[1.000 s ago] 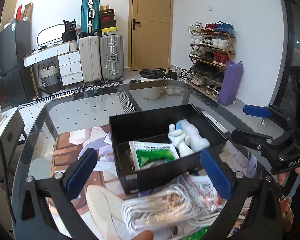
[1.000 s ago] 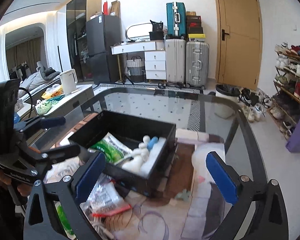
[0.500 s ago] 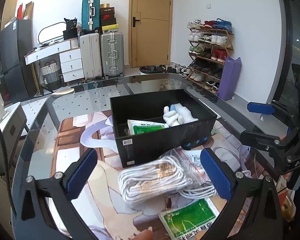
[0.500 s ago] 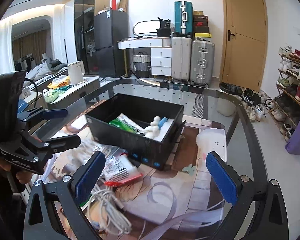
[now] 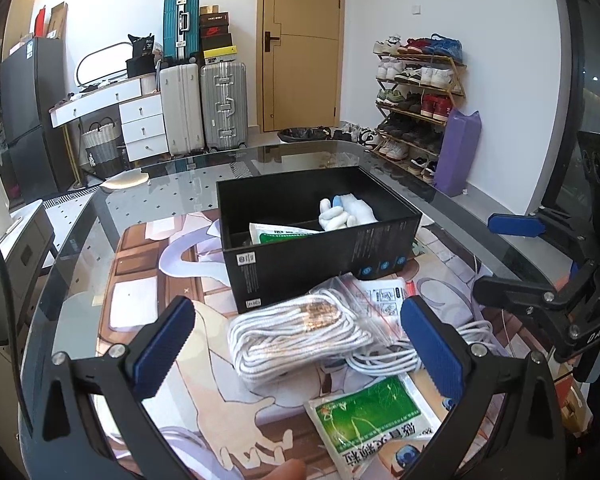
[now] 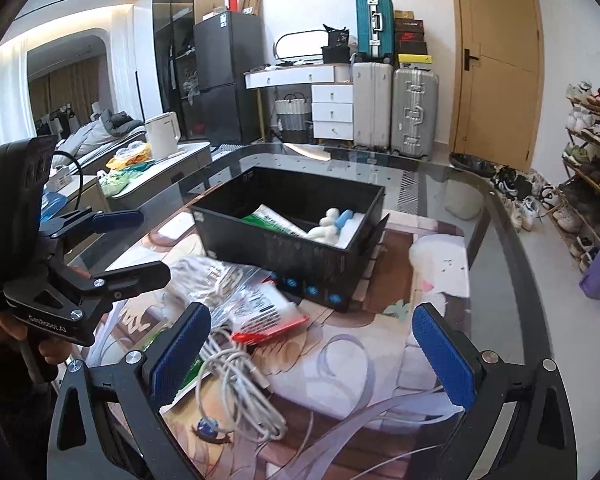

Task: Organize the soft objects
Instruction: 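Move both tools back toward the remaining items beside the box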

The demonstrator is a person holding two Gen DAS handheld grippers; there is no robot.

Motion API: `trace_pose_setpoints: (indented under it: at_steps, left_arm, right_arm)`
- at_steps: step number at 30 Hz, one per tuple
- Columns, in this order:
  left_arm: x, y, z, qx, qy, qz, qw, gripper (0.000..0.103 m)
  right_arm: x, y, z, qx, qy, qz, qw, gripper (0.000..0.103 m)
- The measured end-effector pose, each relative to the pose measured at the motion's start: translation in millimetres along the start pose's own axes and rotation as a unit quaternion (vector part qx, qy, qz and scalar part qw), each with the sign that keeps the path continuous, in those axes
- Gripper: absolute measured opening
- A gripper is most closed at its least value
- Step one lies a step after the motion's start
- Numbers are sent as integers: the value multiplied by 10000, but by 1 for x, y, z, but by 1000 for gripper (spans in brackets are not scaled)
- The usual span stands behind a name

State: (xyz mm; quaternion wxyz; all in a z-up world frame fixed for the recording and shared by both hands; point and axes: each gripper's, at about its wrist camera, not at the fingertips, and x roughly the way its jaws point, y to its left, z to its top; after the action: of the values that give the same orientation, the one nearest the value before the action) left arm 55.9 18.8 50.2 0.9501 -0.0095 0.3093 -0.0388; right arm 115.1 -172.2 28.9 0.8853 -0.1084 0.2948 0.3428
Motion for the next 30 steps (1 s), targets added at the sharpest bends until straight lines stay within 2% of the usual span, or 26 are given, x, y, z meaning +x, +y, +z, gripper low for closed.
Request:
trace_pose_setpoints:
  at_steps: [9, 22, 30]
  left_arm:
    - [-9, -3, -13, 1, 90, -73, 9999, 103]
    - [-3, -11, -22, 183, 405, -199, 9988, 103]
    - [5, -18, -30, 354, 649, -472, 9961, 103]
  right_arm:
    - [4, 10, -7, -180, 253, 136, 9994, 102]
    - [13, 11, -16, -333, 600, 248, 9973, 102]
    - [25, 8, -24, -288, 746, 376, 9961, 102]
